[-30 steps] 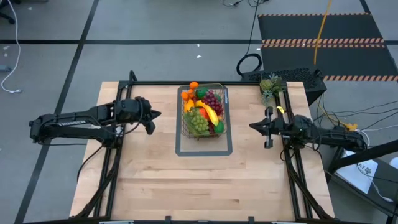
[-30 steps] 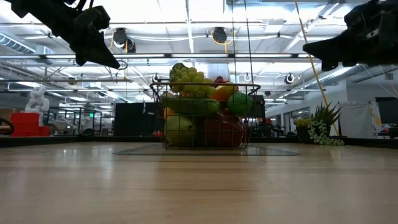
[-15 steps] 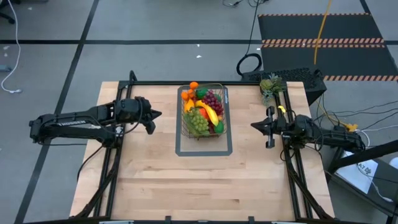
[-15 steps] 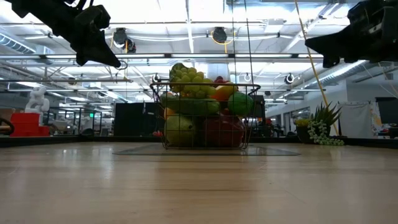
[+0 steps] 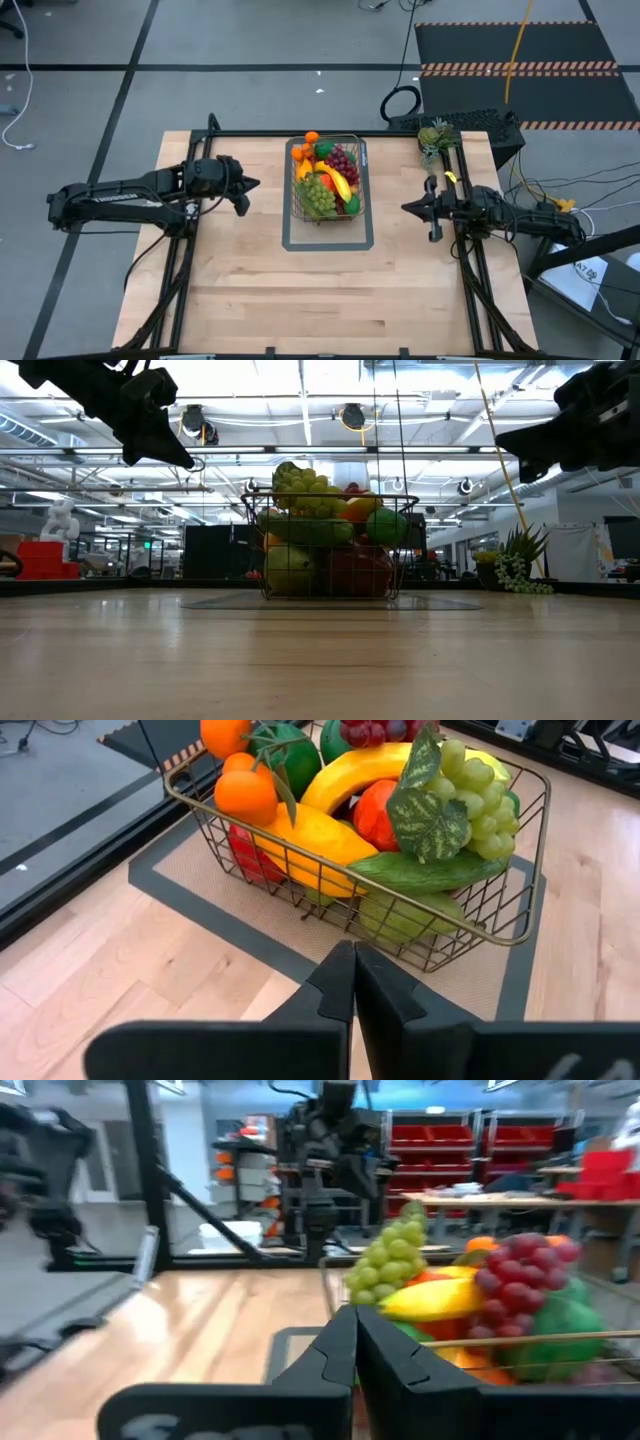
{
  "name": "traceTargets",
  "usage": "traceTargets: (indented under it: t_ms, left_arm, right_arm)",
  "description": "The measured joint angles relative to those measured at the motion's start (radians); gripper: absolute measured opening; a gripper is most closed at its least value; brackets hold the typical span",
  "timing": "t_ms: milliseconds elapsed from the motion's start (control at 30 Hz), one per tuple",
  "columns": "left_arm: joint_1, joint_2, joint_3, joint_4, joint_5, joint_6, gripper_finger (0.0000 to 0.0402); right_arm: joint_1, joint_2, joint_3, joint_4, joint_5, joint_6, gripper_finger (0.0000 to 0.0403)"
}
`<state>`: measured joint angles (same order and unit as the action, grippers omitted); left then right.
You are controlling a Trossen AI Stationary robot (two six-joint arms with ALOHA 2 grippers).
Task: Build produce basket
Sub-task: Return to Home Position
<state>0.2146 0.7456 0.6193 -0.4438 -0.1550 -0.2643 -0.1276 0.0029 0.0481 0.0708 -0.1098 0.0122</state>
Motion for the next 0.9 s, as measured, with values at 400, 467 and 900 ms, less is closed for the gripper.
traceTargets:
  t_ms: [400,467,900]
  left_arm:
    - [-0.001,0.000,0.000,-0.001,0.000,0.043,0.0007]
    - [-0.001,0.000,0.000,-0.001,0.000,0.042,0.0003]
    - [0.024,0.000,0.001,-0.002,-0.001,0.079,0.0010]
  right_arm:
    - [0.175,0.000,-0.009,-0.019,0.134,0.063,0.0000]
    - [0.207,0.000,-0.010,-0.035,0.158,0.057,0.0000]
    - [0.225,0.000,-0.011,-0.085,0.183,0.024,0.0000]
